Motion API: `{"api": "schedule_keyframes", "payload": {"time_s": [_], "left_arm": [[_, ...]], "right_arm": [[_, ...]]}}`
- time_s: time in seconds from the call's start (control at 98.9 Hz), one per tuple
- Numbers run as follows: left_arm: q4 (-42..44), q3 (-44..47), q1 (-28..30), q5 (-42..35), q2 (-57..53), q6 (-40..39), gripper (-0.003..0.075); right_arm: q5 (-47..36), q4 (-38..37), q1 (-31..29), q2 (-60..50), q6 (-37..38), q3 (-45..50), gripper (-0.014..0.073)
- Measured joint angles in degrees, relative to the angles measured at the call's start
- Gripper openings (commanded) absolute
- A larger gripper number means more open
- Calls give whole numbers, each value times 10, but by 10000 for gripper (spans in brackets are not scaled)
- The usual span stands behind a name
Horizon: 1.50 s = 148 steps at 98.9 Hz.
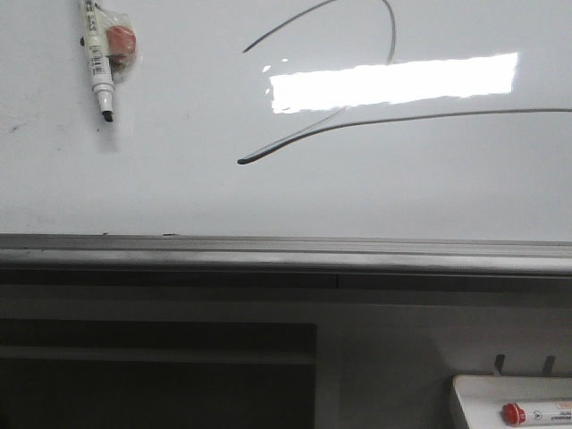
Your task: Write number 2 on whiteboard
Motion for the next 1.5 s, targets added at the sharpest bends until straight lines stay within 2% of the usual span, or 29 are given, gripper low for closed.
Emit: {"api": "schedule_keyframes", "payload": {"time_s": [0.162, 0.273, 0.384, 0.556, 1.497], "left_arm": [[41, 44, 60, 1, -31, -23, -20], [87, 63, 95, 1, -31, -141, -20], [120, 91, 105, 1, -31, -260, -20], [133, 106, 105, 51, -31, -352, -20], [133, 106, 105, 61, -31, -370, -20]], "right_arm": [[-2, 0, 0, 0, 0, 0, -68], [-5, 0, 0, 0, 0, 0, -68], [-5, 0, 0, 0, 0, 0, -68], [-6, 0, 0, 0, 0, 0, -68], [-14, 0, 0, 0, 0, 10, -68]]}}
